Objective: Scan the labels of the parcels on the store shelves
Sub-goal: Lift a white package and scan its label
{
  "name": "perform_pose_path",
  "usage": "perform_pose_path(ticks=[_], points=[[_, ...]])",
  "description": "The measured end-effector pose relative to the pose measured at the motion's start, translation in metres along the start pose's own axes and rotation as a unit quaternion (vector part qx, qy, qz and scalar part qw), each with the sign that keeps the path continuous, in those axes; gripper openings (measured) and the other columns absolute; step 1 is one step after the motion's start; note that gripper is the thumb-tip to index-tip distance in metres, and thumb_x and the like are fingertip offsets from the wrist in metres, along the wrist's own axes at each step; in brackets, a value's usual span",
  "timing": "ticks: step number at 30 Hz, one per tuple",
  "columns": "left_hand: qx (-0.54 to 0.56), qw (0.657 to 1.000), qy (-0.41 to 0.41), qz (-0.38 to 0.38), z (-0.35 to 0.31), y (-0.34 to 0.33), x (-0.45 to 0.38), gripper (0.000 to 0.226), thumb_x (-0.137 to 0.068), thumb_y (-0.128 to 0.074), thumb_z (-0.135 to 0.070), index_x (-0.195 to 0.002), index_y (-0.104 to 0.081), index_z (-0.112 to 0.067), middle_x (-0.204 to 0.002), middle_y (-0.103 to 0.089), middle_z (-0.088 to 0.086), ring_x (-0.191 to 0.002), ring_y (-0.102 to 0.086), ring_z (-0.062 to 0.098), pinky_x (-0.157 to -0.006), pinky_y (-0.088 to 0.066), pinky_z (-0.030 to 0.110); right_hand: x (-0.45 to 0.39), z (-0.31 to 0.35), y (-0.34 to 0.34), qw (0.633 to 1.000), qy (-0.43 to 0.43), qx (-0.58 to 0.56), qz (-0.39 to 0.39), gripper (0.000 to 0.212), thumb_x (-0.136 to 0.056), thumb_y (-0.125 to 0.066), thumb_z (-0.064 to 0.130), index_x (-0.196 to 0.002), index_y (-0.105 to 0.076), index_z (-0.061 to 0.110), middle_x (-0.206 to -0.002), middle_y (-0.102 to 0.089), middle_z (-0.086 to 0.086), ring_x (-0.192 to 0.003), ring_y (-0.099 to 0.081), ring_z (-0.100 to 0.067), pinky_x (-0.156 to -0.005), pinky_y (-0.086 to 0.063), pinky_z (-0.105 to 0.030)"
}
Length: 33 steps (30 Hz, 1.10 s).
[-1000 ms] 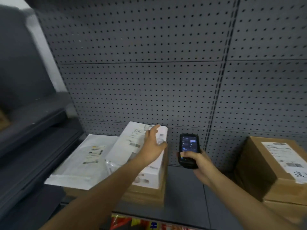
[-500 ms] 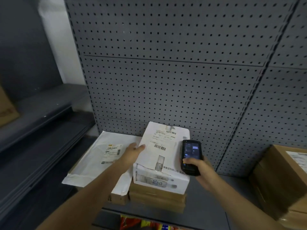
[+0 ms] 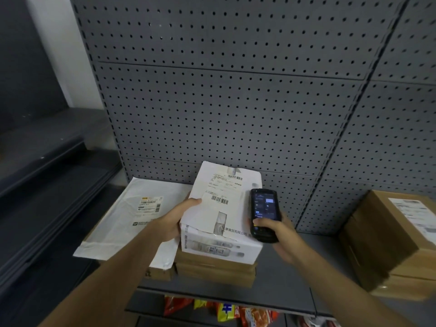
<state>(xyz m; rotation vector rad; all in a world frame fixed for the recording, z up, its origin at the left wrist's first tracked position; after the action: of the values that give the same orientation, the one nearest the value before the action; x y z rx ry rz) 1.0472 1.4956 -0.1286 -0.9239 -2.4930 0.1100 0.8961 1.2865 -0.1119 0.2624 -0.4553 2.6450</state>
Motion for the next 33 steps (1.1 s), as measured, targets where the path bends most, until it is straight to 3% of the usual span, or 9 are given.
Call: perform_pose_path(ticks=[4,9,14,17,19,25,29,33], points=[[-0.036,0.998,0.012,0.047,0.004,0.002,0.004,0.049,-0.093,-0.057,-0.037,-0.140,-0.045,-0.031,-0.122,-0.069,0.000,-0.114,-0.064,0.023,-0.088,-0.055,0.045,0.008,-0.002,0.010,1.000,-0.005,-0.003,0.012,0.103,-0.034,-0.093,0.015,-0.129,-0.055,0.008,-0.122,-0.066,-0.024,-0.112,-0.064,-0.039,-0.096,-0.052,-0.049],[-0.080,0.992,-0.007,0.092,0.013,-0.008,0.007,0.093,-0.064,-0.082,-0.051,-0.143,-0.035,-0.041,-0.132,-0.063,-0.004,-0.124,-0.058,0.023,-0.102,-0.046,0.052,0.018,-0.001,0.021,1.000,-0.009,-0.025,0.014,0.074,-0.059,-0.077,0.001,-0.129,-0.054,0.007,-0.122,-0.065,-0.026,-0.113,-0.063,-0.041,-0.097,-0.051,-0.051],[-0.065,0.991,-0.048,0.104,0.009,-0.023,0.005,0.098,-0.071,-0.082,-0.035,-0.146,-0.022,-0.053,-0.145,-0.050,-0.008,-0.136,-0.044,0.027,-0.109,-0.036,0.056,0.032,0.013,0.034,0.999,0.016,-0.040,0.015,0.080,-0.056,-0.077,-0.005,-0.131,-0.054,0.012,-0.122,-0.066,-0.023,-0.112,-0.064,-0.042,-0.087,-0.055,-0.042],[-0.067,0.989,-0.098,0.085,-0.002,-0.041,0.007,0.096,-0.066,-0.078,-0.026,-0.146,-0.029,-0.047,-0.140,-0.056,-0.007,-0.133,-0.046,0.028,-0.110,-0.033,0.057,0.040,0.029,0.039,0.997,0.062,-0.038,0.012,0.078,-0.068,-0.068,-0.019,-0.127,-0.055,0.029,-0.125,-0.065,-0.018,-0.116,-0.060,-0.043,-0.087,-0.054,-0.046],[-0.059,0.986,-0.137,0.080,-0.009,-0.054,0.009,0.100,-0.060,-0.079,-0.025,-0.145,-0.031,-0.046,-0.140,-0.056,-0.005,-0.132,-0.047,0.029,-0.109,-0.035,0.058,0.048,0.046,0.039,0.995,0.090,-0.027,0.016,0.077,-0.071,-0.065,-0.021,-0.126,-0.054,0.032,-0.125,-0.064,-0.017,-0.117,-0.059,-0.044,-0.086,-0.055,-0.047],[-0.027,0.974,-0.206,0.091,-0.034,-0.079,0.004,0.111,-0.053,-0.085,-0.018,-0.145,-0.031,-0.048,-0.142,-0.054,0.005,-0.127,-0.052,0.036,-0.102,-0.043,0.061,0.090,0.093,0.031,0.989,0.132,-0.054,0.025,0.070,-0.077,-0.063,-0.017,-0.132,-0.050,0.025,-0.118,-0.066,-0.017,-0.089,-0.071,-0.027,-0.070,-0.058,-0.036],[-0.040,0.965,-0.233,0.116,-0.047,-0.096,0.002,0.111,-0.053,-0.083,-0.015,-0.146,-0.032,-0.047,-0.143,-0.052,0.007,-0.125,-0.054,0.038,-0.099,-0.044,0.064,0.115,0.105,0.014,0.978,0.071,-0.160,0.113,0.064,-0.072,-0.064,-0.016,-0.127,-0.057,0.017,-0.112,-0.069,-0.020,-0.096,-0.068,-0.038,-0.081,-0.060,-0.038],[-0.030,0.960,-0.252,0.117,-0.051,-0.108,0.000,0.108,-0.054,-0.077,-0.011,-0.147,-0.032,-0.043,-0.142,-0.053,0.008,-0.125,-0.053,0.039,-0.099,-0.044,0.063,0.128,0.104,-0.001,0.973,0.019,-0.169,0.159,0.073,-0.067,-0.067,-0.010,-0.136,-0.049,0.005,-0.117,-0.062,-0.026,-0.099,-0.066,-0.037,-0.088,-0.056,-0.040]])
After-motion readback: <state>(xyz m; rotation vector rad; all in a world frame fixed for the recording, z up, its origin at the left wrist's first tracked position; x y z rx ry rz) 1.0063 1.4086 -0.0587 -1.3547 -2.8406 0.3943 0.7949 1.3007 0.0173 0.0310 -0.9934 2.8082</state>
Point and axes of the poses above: each hand's wrist, its own x-axis away from the middle knuckle, its own y-axis out of the back of the hand, z = x × y, the point moved 4 cm from there along -x, towards the middle knuckle
